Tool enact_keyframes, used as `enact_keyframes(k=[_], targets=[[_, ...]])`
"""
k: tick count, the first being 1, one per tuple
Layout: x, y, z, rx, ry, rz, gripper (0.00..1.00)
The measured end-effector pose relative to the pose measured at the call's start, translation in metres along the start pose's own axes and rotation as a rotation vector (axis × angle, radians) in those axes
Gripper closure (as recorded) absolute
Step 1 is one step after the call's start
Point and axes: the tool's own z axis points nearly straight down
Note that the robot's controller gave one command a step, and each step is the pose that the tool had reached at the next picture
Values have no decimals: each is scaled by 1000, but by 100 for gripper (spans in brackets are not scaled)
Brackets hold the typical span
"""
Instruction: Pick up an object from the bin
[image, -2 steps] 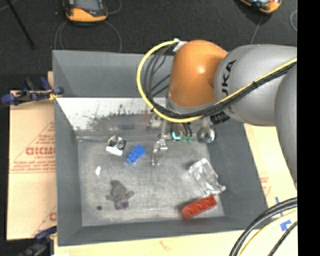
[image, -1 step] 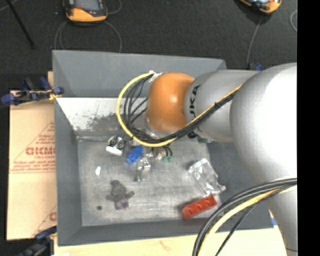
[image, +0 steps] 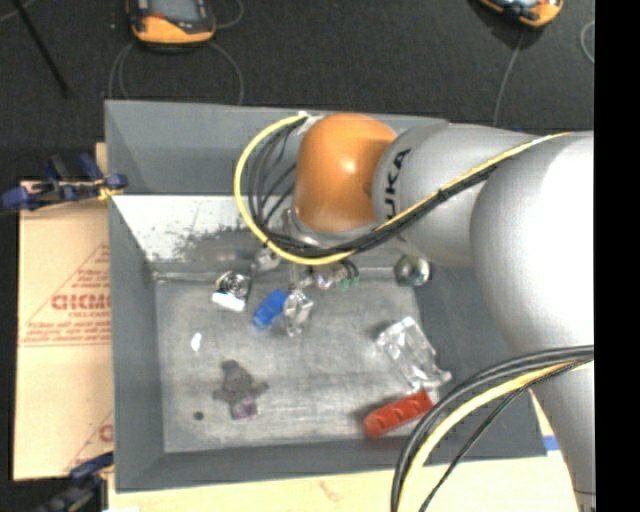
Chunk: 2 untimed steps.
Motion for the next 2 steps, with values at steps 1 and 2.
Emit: enact_keyframes(k=[1, 2], targets=[[0, 1, 1, -4, 1, 3, 100], [7, -20, -196, 3, -6, -91, 100]])
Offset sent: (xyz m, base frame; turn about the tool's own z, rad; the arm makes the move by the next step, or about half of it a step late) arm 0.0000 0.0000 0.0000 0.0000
